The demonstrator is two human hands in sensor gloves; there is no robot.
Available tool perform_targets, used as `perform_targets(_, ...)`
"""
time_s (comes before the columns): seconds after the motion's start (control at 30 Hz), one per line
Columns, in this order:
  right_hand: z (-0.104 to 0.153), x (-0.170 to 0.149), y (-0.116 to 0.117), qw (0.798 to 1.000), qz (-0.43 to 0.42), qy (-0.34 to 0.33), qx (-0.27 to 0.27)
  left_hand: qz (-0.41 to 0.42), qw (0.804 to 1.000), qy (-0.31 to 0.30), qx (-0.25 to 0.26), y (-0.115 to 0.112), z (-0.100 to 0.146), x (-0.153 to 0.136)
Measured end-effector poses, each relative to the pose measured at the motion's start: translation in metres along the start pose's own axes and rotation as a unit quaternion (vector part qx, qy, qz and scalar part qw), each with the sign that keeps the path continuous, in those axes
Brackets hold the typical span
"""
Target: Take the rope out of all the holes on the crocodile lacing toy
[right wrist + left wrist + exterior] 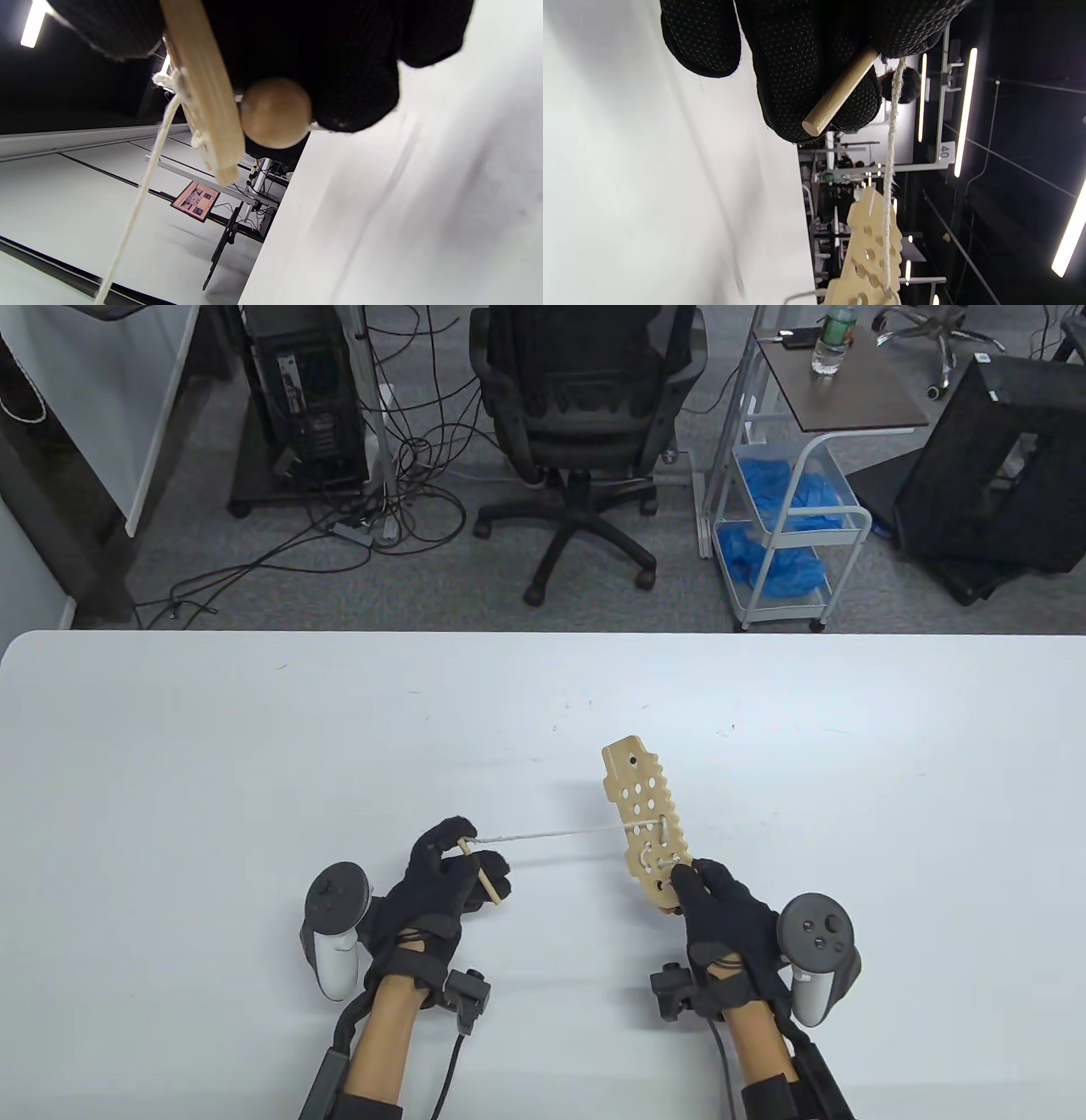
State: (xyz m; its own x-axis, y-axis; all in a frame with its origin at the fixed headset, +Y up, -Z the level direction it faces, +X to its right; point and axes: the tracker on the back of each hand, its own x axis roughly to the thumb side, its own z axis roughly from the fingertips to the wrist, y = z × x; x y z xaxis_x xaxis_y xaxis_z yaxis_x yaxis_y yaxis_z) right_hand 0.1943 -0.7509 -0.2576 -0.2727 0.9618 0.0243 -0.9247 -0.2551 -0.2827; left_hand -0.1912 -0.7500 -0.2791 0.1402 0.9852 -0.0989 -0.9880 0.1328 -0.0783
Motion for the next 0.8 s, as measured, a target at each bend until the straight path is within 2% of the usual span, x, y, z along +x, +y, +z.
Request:
perform_targets(0.3, -0.006, -0.022, -0.018, 0.989, -0.118, 0.074, -0.039, 0.007, 0.999, 0.002, 0.037, 0.020, 0.000, -0.004)
perform_targets(0.57, -0.008, -0.038, -0.034, 0.961, -0.230, 0.129, -0.081, 0.009, 0.996, 0.009, 0.085, 0.035, 0.004, -0.006)
perform_targets(0.8, -0.006, -0.047, -0.036, 0.932, -0.315, 0.150, -0.095, 0.043, 0.990, 0.017, 0.130, 0.049, 0.007, -0.011)
